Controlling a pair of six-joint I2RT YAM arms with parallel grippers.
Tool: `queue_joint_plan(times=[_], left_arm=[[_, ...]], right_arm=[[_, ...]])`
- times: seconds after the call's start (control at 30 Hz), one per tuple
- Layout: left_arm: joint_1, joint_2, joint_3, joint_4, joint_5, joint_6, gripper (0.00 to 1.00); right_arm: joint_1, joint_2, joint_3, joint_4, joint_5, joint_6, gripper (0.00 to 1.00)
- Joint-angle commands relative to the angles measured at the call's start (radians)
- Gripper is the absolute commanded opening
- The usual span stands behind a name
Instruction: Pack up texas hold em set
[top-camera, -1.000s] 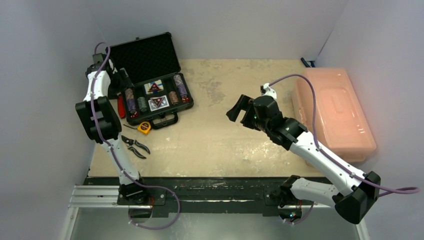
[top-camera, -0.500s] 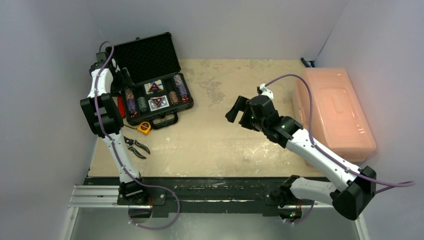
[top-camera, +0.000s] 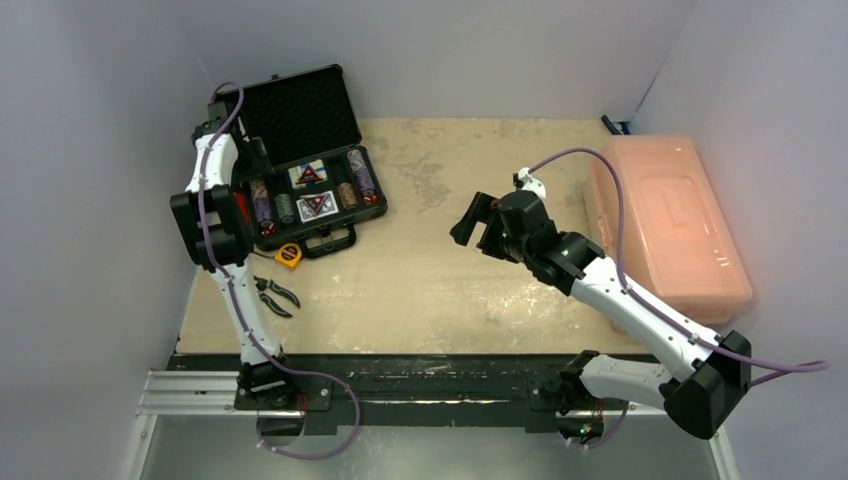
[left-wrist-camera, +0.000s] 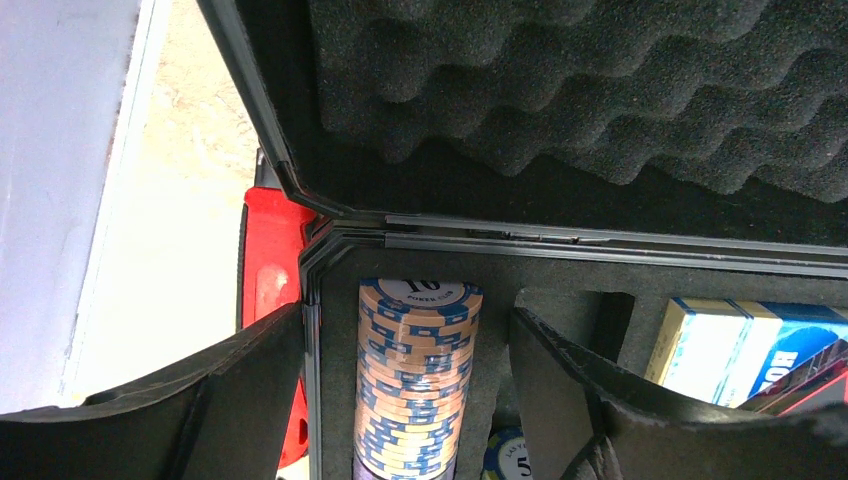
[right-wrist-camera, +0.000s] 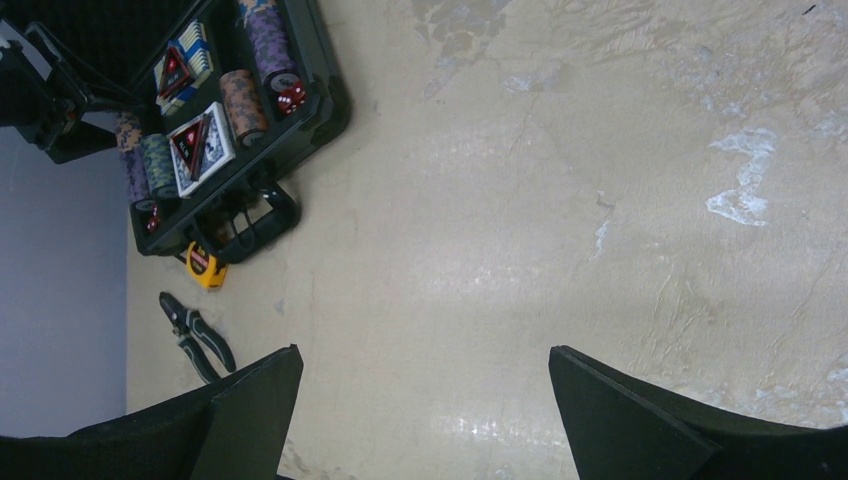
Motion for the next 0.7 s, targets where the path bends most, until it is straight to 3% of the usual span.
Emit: queue_joint_plan(times=[0.0, 0.43, 0.67], left_arm=[[-0.063, 0.010, -0.002, -0.048, 0.024, -0.039, 0.71], [-0.206, -0.054, -0.104, -0.023, -0.002, -0.087, 0.53], [-0.264, -0.104, -0.174, -0.003, 0.024, -0.118, 0.53]], right_arm=[[-0.004, -0.021, 0.006, 0.017, -0.013, -0.012, 0.99], [-0.004, -0.052, -0.009, 0.013, -0.014, -0.003, 0.99], [-0.004, -0.058, -0.011, 0.014, -0.021, 0.000, 0.99]])
